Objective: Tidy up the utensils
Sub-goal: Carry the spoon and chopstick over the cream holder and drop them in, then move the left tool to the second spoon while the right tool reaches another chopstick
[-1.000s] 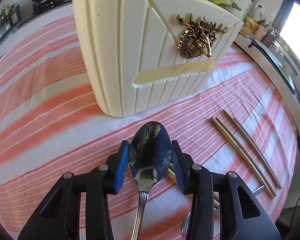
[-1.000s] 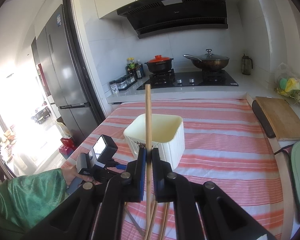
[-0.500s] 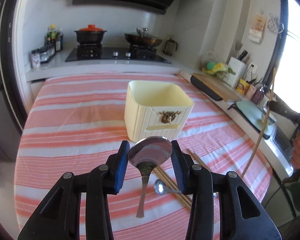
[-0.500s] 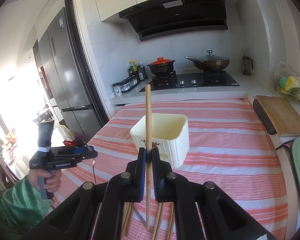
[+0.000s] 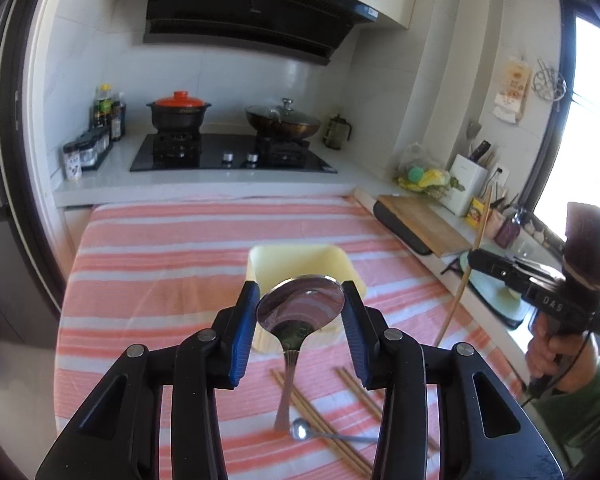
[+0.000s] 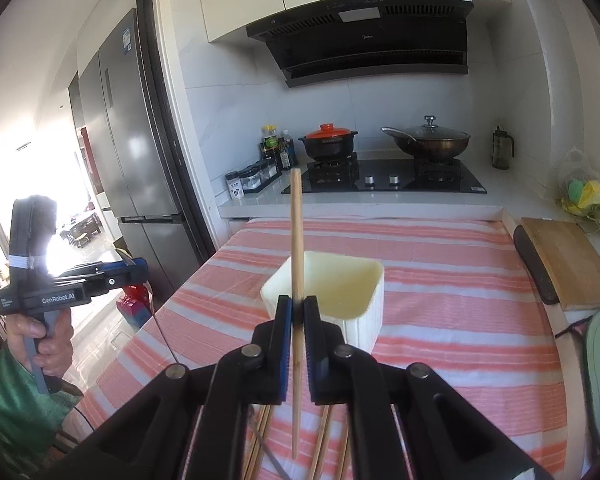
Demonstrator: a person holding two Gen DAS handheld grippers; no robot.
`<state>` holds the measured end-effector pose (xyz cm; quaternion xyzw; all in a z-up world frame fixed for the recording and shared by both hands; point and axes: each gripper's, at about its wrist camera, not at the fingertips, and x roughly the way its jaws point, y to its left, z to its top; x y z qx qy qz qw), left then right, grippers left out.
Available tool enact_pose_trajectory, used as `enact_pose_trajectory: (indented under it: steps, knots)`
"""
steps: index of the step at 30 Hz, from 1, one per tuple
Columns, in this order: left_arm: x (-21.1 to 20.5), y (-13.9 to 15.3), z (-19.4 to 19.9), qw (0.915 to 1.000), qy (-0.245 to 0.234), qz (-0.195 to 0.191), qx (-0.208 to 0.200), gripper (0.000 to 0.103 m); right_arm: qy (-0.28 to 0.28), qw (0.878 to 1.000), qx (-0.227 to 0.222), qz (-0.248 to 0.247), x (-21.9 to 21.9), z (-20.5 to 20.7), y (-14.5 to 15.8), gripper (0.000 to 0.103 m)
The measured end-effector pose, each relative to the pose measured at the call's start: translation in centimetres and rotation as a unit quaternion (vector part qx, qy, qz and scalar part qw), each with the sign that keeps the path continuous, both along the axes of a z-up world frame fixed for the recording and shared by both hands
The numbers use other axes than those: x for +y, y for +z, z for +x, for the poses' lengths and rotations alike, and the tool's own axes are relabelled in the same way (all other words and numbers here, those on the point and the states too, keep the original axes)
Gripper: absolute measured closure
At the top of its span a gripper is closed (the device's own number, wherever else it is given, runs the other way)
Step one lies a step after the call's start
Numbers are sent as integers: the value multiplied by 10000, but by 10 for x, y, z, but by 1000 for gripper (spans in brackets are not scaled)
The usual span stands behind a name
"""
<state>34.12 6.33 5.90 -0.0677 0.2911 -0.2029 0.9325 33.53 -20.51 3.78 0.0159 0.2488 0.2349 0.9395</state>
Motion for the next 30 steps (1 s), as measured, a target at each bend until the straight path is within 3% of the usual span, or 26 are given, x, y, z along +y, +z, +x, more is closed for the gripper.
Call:
enact_pose_trajectory:
  steps: [5, 9, 12, 17, 19, 21, 23, 26, 27, 30]
  knots:
    - [-5, 50, 52, 9986, 265, -273, -361, 62, -101, 9985, -528, 114, 11, 51, 33, 97]
    - [-18, 52, 93, 9970, 510, -364, -452, 62, -255, 9961, -833, 147, 21, 94, 36, 97]
    - [-31, 23, 122, 9978, 534, -374, -98, 62, -288, 9979, -568, -97, 30, 128, 9, 97]
    - [-50, -51, 152, 9958, 502, -124, 750, 62, -247, 9975, 533, -383, 38, 169, -56, 97]
    - [-55, -79, 160, 9931, 485, -8, 1072, 61, -251, 9956, 775, -458, 37, 174, -74, 97]
    - [-61, -98, 165, 9890, 465, 144, 1397, 60, -208, 9928, 1063, -508, 37, 178, -86, 95]
    - [-60, -104, 161, 9873, 530, 221, 1479, 51, -212, 9899, 1291, -543, 35, 179, -90, 94]
    - [-53, -93, 132, 9902, 500, 344, 1257, 32, -182, 9903, 1240, -598, 27, 162, -80, 82]
    - [-48, -89, 119, 9911, 480, 453, 1160, 30, -171, 9905, 1212, -634, 21, 152, -75, 77]
    - [-31, -91, 69, 9898, 490, 833, 1043, 21, -92, 9887, 1305, -732, -4, 116, -68, 75]
